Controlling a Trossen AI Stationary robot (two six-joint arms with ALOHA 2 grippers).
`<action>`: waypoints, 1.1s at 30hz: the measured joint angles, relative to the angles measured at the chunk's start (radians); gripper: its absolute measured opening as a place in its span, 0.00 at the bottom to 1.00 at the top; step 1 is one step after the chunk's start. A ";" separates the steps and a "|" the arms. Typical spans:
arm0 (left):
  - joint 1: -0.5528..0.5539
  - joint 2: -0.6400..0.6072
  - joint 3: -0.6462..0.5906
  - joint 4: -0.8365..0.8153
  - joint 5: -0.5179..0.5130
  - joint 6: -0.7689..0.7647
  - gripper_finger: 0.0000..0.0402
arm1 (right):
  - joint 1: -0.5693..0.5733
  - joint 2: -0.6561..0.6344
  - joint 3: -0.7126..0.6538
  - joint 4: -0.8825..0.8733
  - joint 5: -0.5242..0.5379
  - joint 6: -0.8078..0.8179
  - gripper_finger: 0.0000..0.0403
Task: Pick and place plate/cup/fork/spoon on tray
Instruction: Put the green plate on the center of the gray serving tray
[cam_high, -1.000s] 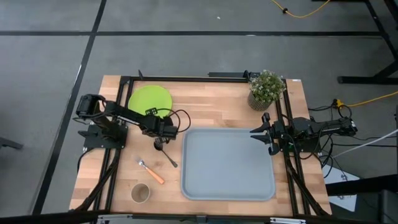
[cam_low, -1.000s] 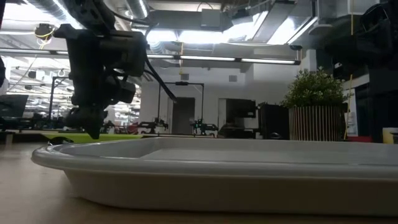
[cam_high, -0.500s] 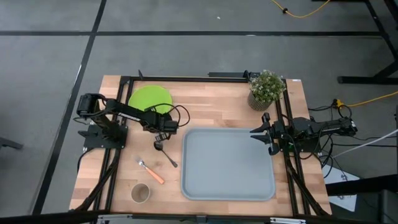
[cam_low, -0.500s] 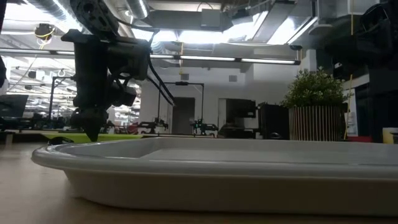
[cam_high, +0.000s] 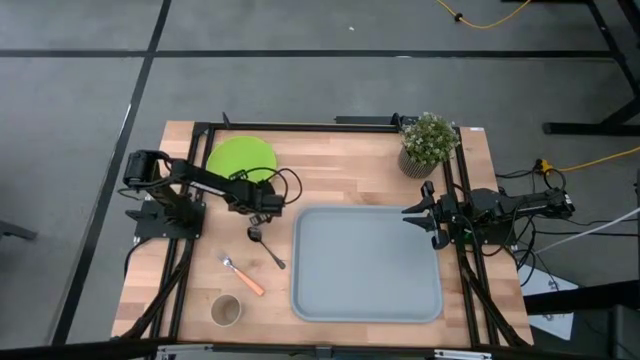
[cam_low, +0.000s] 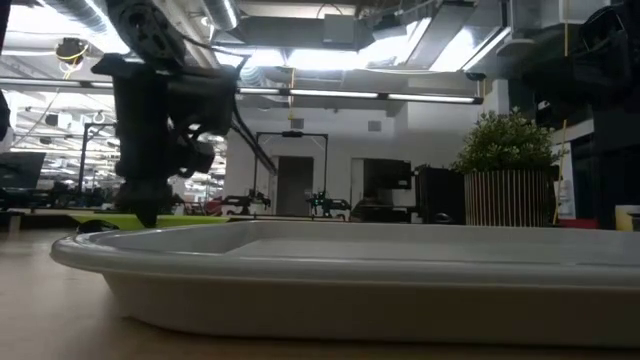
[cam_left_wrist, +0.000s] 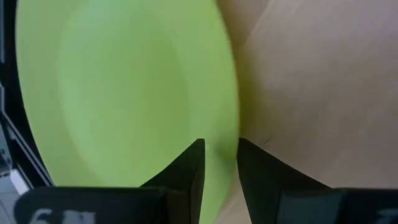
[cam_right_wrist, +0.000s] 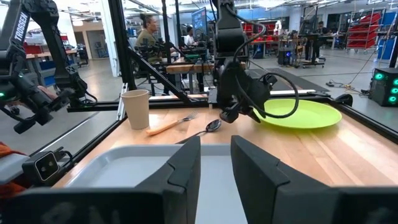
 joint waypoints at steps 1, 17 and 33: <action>0.000 0.000 -0.012 0.008 0.000 -0.007 0.21 | 0.000 0.000 0.000 0.000 0.000 0.000 0.23; 0.000 0.001 -0.045 0.021 -0.071 -0.046 0.04 | 0.000 0.000 0.000 0.000 0.000 0.004 0.23; -0.193 0.001 0.471 -0.180 -0.169 0.258 0.00 | 0.000 0.000 0.000 0.000 0.001 0.000 0.23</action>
